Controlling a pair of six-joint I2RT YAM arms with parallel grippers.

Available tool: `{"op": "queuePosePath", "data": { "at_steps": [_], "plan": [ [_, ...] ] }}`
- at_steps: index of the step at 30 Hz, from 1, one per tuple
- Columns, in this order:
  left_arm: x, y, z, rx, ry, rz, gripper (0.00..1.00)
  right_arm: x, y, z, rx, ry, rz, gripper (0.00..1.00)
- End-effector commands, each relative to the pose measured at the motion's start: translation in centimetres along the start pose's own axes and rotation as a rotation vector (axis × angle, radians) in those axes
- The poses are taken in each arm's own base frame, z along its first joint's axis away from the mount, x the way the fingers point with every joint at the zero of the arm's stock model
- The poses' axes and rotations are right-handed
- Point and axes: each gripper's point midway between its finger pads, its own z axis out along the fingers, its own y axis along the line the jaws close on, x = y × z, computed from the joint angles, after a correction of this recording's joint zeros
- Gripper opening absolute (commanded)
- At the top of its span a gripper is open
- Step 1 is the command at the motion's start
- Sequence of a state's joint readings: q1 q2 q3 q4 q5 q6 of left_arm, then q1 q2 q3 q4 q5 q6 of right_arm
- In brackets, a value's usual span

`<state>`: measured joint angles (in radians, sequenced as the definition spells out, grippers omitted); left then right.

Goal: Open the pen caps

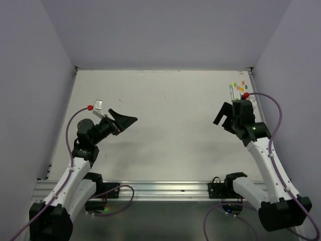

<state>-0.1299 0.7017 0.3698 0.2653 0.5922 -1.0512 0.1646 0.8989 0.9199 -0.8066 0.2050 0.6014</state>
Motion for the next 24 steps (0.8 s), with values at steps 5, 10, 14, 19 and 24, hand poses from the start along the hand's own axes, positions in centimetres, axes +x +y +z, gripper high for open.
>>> {"op": "queuePosePath", "data": {
  "at_steps": [5,10,14,19,24],
  "plan": [
    [2.2,2.7,2.3,-0.018,0.195,-0.068,0.99,-10.5,2.6,4.1,0.144,-0.224,-0.091,0.99],
    [0.6,3.2,2.4,-0.067,0.113,0.03,0.98,-15.0,5.6,9.6,0.134,-0.343,-0.092,0.98],
    [-1.0,3.1,2.1,-0.121,0.059,0.12,0.98,-16.1,5.5,16.2,0.193,-0.39,-0.14,0.98],
    [-1.7,2.3,1.7,-0.121,0.047,0.19,0.98,-18.8,6.1,20.8,0.147,-0.436,-0.207,0.95],
    [-1.6,0.8,1.3,-0.048,0.051,0.275,0.98,-19.5,5.3,25.6,0.122,-0.379,-0.331,0.91]
  ]
}}
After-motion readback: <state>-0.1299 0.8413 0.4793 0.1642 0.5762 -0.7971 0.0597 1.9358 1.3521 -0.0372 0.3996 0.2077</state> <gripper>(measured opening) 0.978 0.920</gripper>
